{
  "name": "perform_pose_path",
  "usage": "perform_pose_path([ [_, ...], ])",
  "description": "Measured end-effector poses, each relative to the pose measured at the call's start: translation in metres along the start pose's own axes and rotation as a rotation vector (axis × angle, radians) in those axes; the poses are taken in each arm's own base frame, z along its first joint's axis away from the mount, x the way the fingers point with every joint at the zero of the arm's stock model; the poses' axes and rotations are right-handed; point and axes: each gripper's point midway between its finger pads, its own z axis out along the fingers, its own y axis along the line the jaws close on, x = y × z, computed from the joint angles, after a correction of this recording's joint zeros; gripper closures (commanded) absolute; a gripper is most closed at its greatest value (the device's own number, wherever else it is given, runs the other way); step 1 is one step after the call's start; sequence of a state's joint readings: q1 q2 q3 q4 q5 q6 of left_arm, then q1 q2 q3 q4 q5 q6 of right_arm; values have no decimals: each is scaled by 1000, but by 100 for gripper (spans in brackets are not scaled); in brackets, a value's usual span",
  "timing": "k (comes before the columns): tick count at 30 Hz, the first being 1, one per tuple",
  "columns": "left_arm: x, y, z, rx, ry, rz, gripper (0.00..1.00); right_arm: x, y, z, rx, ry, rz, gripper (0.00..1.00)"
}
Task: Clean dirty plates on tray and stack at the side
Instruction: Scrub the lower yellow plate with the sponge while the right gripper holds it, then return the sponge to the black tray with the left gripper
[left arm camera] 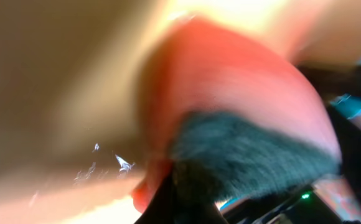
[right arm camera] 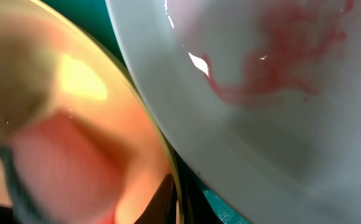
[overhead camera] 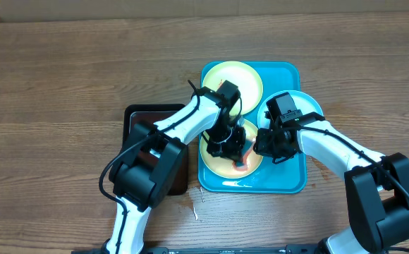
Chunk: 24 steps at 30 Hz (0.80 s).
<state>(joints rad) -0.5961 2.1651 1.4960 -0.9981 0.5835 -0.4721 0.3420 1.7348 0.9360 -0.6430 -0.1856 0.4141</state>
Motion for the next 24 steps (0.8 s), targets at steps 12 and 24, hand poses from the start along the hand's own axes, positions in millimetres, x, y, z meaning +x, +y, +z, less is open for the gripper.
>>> perform_pose_path([
  [12, -16, 60, -49, -462, -158, -127, 96, 0, 0, 0, -1, 0, 0, 96],
  [24, -22, 25, -124, -404, -346, -85, 96, 0, 0, 0, -1, 0, 0, 96],
])
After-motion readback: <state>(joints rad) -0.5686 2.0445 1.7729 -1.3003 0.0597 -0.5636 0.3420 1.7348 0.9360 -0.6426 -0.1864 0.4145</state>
